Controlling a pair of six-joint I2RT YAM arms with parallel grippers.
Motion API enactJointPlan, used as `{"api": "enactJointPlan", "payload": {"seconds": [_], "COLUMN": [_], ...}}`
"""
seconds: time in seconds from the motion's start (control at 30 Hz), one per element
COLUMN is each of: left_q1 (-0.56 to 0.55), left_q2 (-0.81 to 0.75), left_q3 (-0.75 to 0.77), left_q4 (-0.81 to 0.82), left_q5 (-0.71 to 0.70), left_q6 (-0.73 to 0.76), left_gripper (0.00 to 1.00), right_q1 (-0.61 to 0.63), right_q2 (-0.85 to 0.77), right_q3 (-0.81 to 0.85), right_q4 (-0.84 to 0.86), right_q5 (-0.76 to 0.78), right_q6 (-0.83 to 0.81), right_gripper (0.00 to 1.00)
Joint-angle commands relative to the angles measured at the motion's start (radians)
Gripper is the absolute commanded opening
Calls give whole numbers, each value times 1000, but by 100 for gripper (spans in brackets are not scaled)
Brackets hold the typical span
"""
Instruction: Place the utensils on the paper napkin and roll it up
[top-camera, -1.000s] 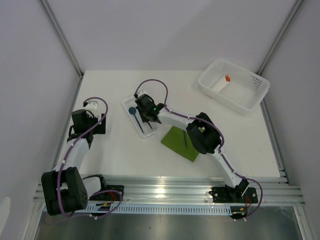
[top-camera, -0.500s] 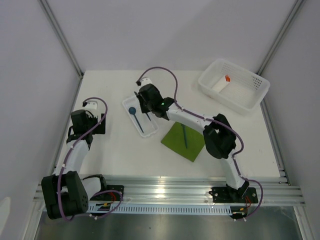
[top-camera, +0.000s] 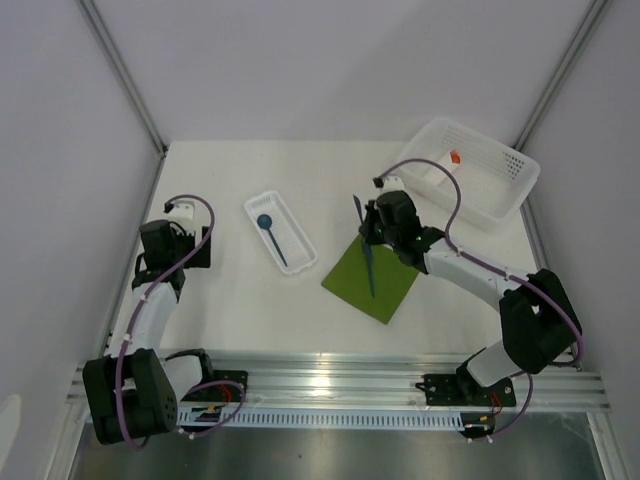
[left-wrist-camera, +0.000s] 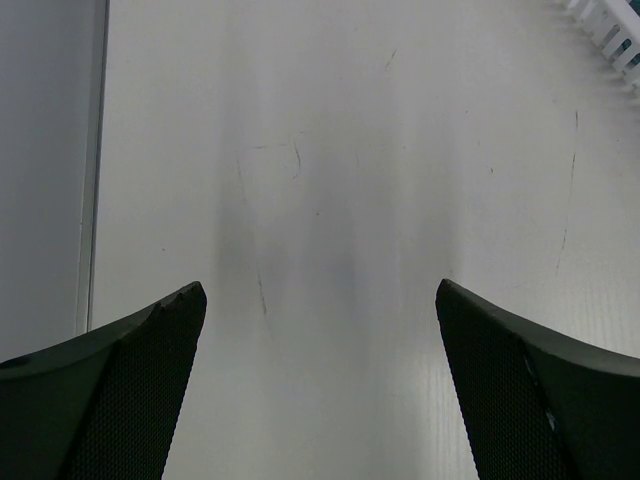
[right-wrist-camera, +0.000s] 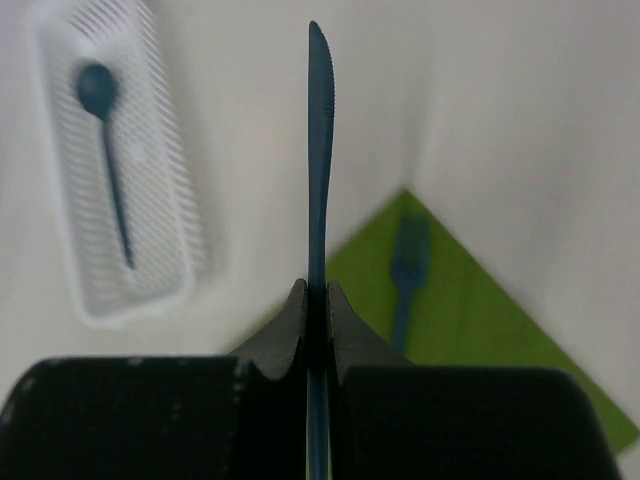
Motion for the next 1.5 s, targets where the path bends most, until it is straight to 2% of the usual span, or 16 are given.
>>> {"api": "enactJointPlan", "payload": {"seconds": [0.0,0.13,0.23,0.9,1.47], "left_q1": [10,10,10,10,10], "left_q2": [-5,-4,-7,4,5], "left_q3": [30,28,28,30,28], "left_q4": [4,1,-1,-4,-4], "left_q5": [29,33,32,32,30], "left_q6": [16,16,18,22,22], "left_gripper": [99,100,100,99,100], "right_q1": [-24,-75,-100,-120,-84], "right_q2": [-85,-104,-61,123,103], "right_q3": [-162,-302,-338,-347,-344], "right_q4": [31,98,159,288,298], "right_q5": [-3,-36,-70,-174,-174], "right_q6": [53,89,87,113,146], "right_gripper": [0,0,0,0,0]}}
